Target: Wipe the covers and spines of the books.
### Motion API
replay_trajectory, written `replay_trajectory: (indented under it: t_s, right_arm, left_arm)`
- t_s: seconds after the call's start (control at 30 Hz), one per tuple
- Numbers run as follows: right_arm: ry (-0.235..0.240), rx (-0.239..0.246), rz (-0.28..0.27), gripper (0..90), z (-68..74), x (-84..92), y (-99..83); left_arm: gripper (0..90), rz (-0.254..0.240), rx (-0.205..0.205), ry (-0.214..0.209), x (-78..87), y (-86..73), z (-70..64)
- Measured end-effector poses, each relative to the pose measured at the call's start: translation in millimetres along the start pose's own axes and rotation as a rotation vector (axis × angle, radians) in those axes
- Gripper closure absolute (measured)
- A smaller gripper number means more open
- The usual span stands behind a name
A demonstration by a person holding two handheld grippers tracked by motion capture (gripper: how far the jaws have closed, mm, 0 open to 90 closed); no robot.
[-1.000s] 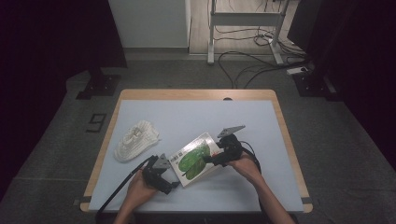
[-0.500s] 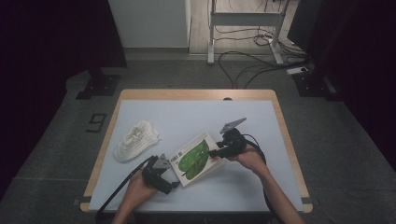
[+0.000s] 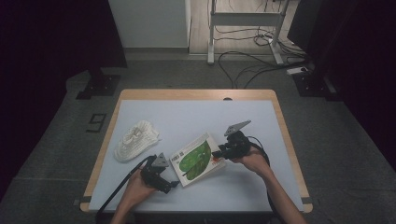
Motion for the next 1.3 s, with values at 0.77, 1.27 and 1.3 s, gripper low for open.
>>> replay_trajectory:
  t_s: [0.77, 1.27, 1.3]
  right_arm:
    - [-0.039, 0.024, -0.05, 69.4, 13.6, 7.9, -25.1]
    - [-0.04, 0.027, -0.079, 70.6, 20.1, 13.2, -38.9]
    - [-0.04, 0.027, -0.083, 70.7, 20.4, 13.5, -39.9]
  left_arm:
    - [3.7, -0.023, 0.065, -0.041, 8.3, 15.2, 4.4]
    - [12.1, -0.033, 0.05, -0.063, 6.2, 26.7, 0.8]
    - [12.6, -0.032, 0.056, -0.068, 5.2, 27.0, 0.7]
Point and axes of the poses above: each handheld gripper's, and its own axes: x roughly backward along the jaws, y roughly out of its top, z roughly to its left, the point moved 1 cm from there along -x, roughly forward along the jaws, and after that the axes turned 15 degrees about y, right-handed, at the moved point
